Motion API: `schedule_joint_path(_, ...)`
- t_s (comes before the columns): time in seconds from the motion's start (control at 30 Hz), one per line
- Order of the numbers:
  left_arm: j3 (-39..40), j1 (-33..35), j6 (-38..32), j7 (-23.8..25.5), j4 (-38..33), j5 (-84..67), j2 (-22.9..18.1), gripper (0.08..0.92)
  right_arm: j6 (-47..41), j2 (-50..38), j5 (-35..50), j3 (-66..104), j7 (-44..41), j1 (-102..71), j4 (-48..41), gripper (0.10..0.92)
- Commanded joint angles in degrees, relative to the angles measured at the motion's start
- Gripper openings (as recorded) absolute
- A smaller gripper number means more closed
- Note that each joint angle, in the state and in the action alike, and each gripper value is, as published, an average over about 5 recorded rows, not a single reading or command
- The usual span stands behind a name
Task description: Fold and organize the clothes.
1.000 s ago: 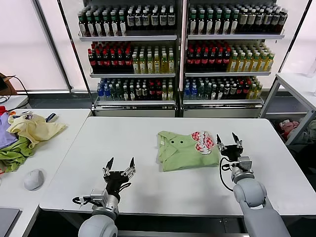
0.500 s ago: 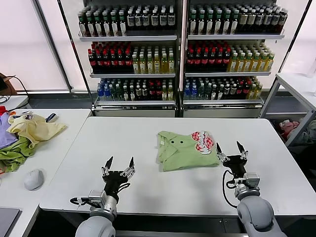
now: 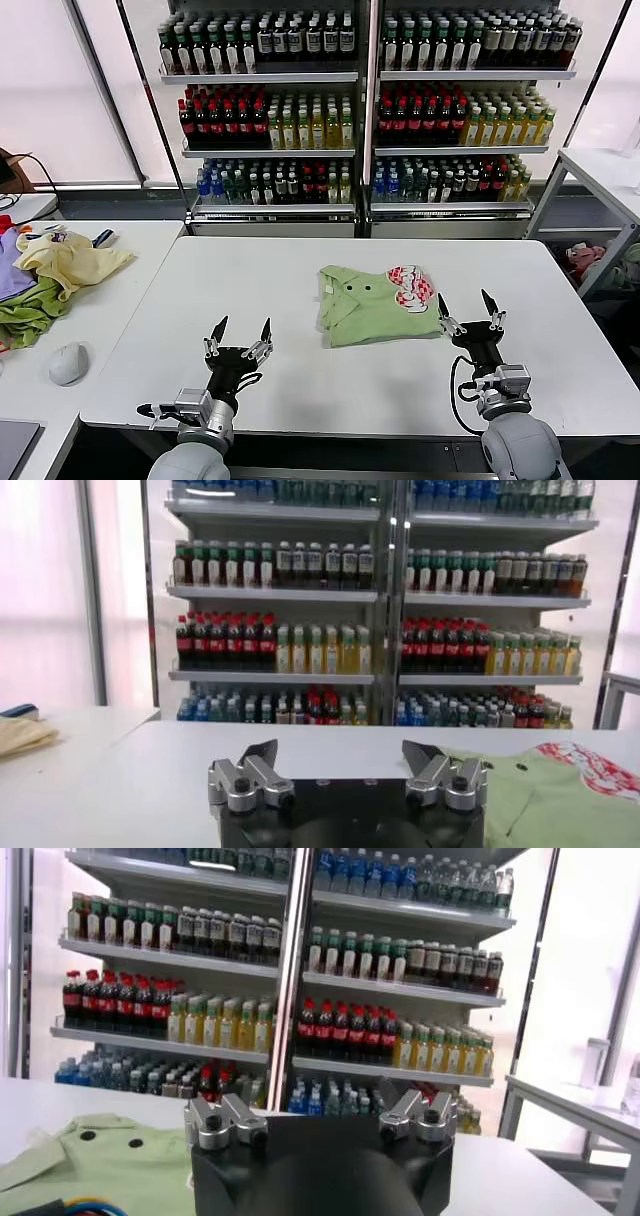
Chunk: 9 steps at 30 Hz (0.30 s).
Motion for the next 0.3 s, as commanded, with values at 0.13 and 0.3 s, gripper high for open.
schedule_joint_path(0.13,-0.89,0.93,-0.09,0.5,-1.35,0.24,1.14,0.823,0.06,0.23,-1.55,1.01,0.91,-2.29,2.26,0.823)
schedule_joint_path(0.3,-1.81,0.01,-0.88,0.72,0.23,1.01,1.73,0.823,0.08,0.52,-1.81,1.29,0.99,-2.54,2.42,0.823)
